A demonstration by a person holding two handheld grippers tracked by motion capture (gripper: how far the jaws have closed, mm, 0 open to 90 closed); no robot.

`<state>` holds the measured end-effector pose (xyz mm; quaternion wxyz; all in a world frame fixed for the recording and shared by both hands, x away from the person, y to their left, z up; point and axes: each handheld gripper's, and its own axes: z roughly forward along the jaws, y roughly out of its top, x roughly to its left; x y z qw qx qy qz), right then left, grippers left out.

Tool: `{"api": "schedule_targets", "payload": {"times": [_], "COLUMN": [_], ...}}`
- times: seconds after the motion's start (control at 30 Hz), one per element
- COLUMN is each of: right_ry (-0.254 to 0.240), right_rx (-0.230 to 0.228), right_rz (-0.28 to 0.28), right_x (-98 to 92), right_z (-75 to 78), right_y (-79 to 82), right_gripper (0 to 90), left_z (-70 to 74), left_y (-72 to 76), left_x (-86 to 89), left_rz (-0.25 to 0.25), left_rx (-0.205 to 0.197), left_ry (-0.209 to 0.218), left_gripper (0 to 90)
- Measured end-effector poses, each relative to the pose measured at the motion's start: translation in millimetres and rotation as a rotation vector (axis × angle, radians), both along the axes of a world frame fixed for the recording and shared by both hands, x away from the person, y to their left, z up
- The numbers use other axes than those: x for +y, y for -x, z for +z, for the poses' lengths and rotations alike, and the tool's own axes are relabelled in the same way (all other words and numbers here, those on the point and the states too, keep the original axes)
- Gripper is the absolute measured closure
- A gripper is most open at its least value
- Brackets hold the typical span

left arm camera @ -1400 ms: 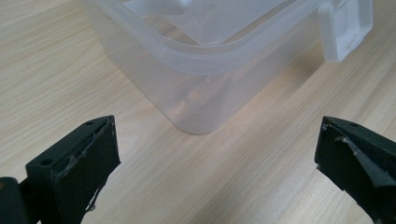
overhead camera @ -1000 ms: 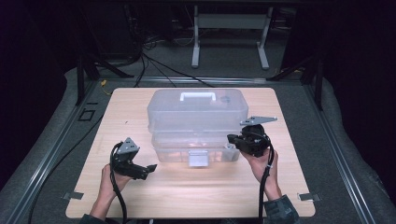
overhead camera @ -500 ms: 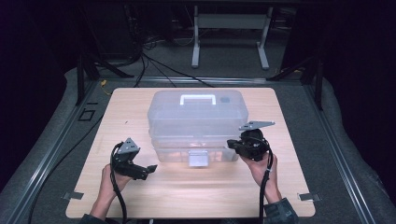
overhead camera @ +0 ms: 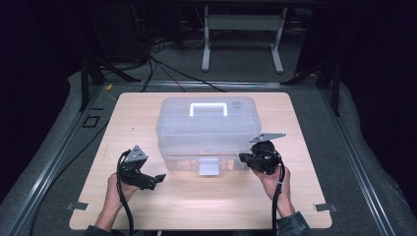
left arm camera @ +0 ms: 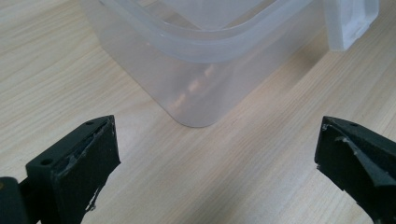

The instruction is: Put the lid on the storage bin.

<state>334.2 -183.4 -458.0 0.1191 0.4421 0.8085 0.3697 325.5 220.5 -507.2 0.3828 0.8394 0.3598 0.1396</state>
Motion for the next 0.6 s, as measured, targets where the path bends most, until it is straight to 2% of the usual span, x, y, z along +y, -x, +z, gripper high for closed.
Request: {"api": "schedule_targets", "payload": {"times": [0.1, 0.27, 0.47, 0.53, 0.6], "right_ry": [0.007, 0.035, 0.053, 0.057, 0.07], "right_rx": [0.017, 0.009, 0.026, 0.04, 0.046], "right_rz": [0.002, -0.009, -0.04, -0.061, -0.087], "right_x": [1.5, -2.0, -23.5, -33.8, -45.7], "right_z": [-2.5, 0.0, -4.6, -10.2, -17.1], "right_y": [1.2, 5.2, 17.1, 20.6, 23.2], "right_gripper": [89.9, 88.2, 83.9, 80.4, 73.3], "left_z": [-0.6, 1.1, -0.3, -1.1, -2.0], "left_y": [-0.3, 1.0, 0.9, 1.7, 3.1], "left_x": [-0.2, -0.2, 0.6, 1.6, 3.2], "left_rz": [0.0, -0.002, 0.014, 0.019, 0.02], "left_rx": [0.0, -0.013, -0.01, -0.01, -0.011], "left_ry": [-0.002, -0.008, -0.018, -0.014, -0.02], "left_gripper": [0.0, 0.0, 0.0, 0.0, 0.0]}}
